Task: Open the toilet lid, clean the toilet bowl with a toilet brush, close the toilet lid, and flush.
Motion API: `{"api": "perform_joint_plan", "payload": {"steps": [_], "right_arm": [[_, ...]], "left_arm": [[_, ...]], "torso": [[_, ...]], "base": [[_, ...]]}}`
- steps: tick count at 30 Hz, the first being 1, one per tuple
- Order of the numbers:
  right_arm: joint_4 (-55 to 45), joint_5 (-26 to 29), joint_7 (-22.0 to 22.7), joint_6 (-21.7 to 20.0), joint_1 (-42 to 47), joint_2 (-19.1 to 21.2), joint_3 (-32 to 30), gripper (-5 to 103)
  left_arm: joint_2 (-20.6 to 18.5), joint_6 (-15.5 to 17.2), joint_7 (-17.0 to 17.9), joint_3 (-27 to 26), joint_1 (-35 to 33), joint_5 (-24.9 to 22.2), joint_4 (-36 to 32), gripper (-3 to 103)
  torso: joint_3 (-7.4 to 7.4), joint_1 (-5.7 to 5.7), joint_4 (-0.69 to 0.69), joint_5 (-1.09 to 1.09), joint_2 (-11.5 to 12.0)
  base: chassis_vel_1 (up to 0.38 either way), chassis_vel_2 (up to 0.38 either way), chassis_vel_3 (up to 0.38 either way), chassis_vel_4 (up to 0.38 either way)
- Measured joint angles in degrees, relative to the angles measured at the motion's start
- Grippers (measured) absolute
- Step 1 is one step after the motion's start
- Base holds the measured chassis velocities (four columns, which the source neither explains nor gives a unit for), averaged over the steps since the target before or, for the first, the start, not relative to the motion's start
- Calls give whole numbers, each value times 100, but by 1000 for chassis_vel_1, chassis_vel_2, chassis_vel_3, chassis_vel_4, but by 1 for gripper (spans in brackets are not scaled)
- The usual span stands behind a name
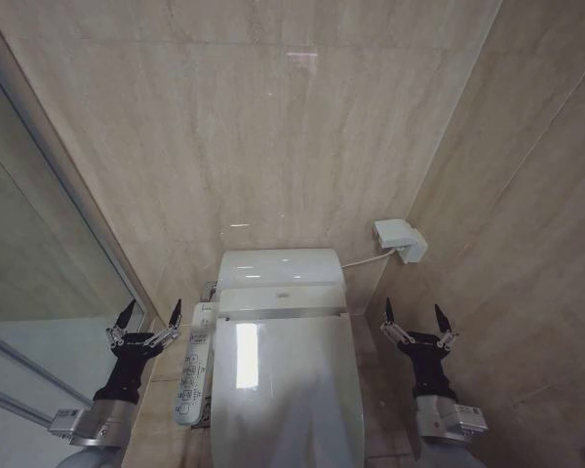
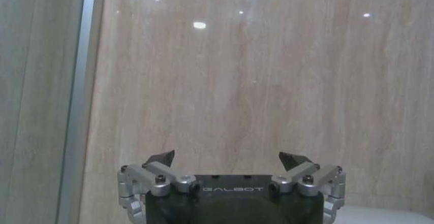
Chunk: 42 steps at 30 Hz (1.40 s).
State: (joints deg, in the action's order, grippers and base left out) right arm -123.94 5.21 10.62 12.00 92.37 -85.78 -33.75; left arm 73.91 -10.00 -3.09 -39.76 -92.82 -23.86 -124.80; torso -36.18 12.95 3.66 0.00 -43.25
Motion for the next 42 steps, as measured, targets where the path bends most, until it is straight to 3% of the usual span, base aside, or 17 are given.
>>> {"api": "perform_joint_plan", "payload": {"steps": [9,42], "right_arm": [[0,0,0,0,0,0,0,100],[0,0,0,0,0,0,0,100]], "left_arm": [[194,-103,102,143,-367,216,-257,100],[196,32,175,231,-357,450,-234,100]], "torso": [[0,0,0,0,0],[0,0,0,0,0]], "base": [[0,0,0,0],[0,0,0,0]]}}
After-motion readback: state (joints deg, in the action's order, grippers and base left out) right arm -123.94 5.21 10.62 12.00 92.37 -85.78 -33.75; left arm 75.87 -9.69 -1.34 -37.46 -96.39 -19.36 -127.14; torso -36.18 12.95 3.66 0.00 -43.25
